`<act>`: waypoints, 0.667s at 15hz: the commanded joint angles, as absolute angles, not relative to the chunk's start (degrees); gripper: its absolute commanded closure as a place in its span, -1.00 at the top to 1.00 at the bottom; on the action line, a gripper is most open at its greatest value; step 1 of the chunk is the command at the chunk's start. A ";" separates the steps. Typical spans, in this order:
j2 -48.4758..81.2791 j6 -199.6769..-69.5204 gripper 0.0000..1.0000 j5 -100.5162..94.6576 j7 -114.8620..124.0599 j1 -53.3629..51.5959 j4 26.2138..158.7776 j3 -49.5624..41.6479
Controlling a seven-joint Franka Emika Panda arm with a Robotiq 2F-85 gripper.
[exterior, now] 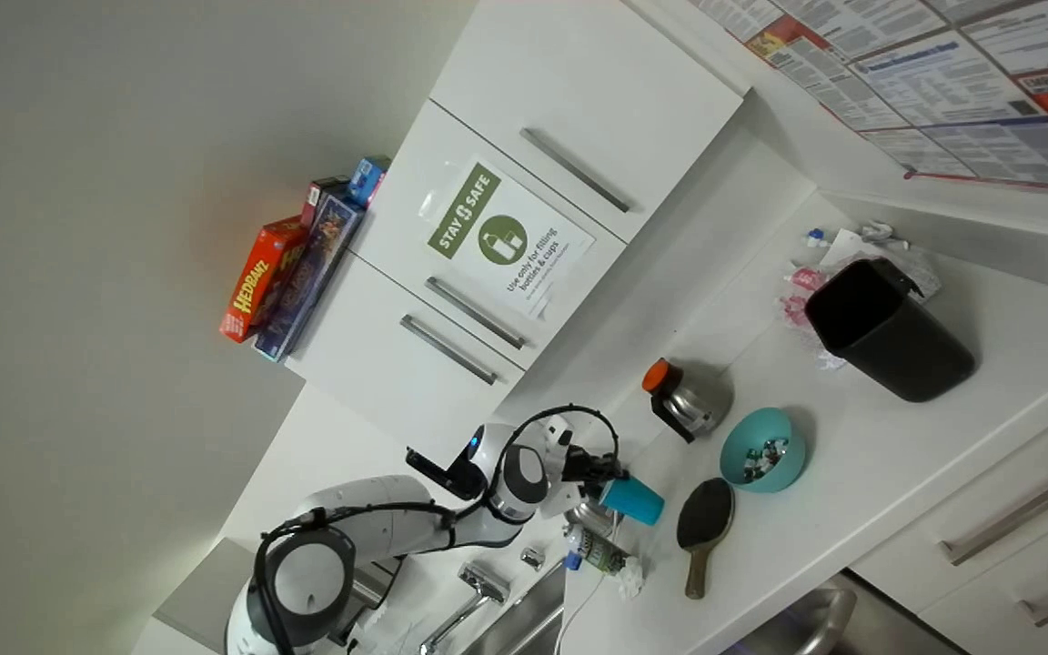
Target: Move the blue cup closer to the landfill bin
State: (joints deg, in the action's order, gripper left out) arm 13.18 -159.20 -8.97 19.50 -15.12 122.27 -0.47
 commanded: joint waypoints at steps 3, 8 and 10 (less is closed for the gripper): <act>-0.83 -155.63 -0.97 -20.06 34.68 -12.72 134.73 -4.23; -7.05 -157.59 -0.97 -21.95 42.71 -3.76 141.34 -3.00; -8.68 -157.69 -0.97 -23.55 46.47 0.29 142.99 -2.69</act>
